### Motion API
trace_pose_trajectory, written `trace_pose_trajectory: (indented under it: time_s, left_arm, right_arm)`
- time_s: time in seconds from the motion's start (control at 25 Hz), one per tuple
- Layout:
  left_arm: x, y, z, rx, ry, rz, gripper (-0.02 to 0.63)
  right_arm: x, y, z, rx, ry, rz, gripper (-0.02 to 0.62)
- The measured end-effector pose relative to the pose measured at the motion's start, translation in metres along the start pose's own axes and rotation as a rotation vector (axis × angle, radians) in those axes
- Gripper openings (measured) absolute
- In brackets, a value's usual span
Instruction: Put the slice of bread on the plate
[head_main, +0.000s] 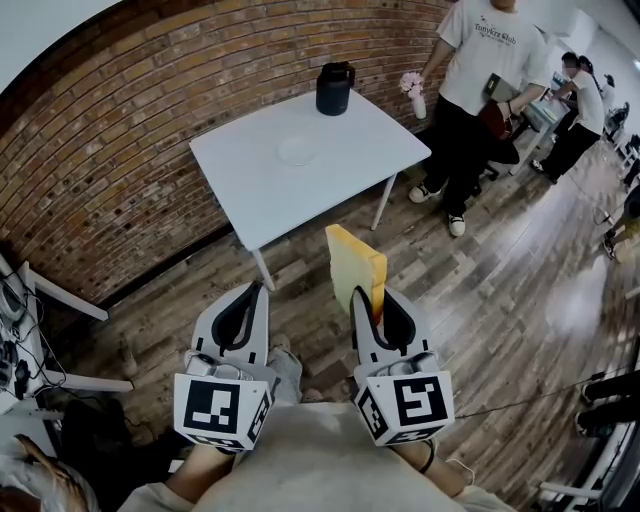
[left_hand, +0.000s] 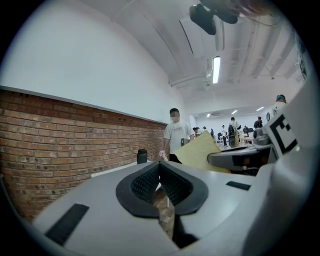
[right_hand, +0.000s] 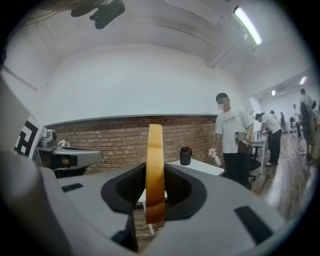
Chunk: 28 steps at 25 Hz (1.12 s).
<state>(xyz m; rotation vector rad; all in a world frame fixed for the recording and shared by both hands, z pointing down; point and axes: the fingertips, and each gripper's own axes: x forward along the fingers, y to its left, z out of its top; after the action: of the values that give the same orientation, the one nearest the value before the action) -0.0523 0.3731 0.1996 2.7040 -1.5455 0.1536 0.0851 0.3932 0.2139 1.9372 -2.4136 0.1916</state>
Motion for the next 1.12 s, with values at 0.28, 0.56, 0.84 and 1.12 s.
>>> trace_pose_trajectory:
  time_s: [0.28, 0.56, 0.84, 1.12]
  left_arm:
    - [0.024, 0.008, 0.0, -0.013, -0.014, -0.028, 0.009]
    - [0.063, 0.02, -0.002, -0.028, -0.018, -0.058, 0.009]
    - [0.113, 0.052, 0.001, -0.021, -0.008, -0.063, 0.009]
    - [0.165, 0.091, -0.002, -0.04, 0.012, -0.071, 0.009]
  right_arm:
    - [0.018, -0.006, 0.004, -0.02, -0.004, -0.022, 0.098]
    - [0.048, -0.021, 0.005, -0.031, 0.004, -0.053, 0.098]
    - [0.103, -0.031, 0.011, -0.038, 0.009, -0.068, 0.097]
    - [0.165, -0.036, 0.012, -0.046, 0.034, -0.075, 0.097]
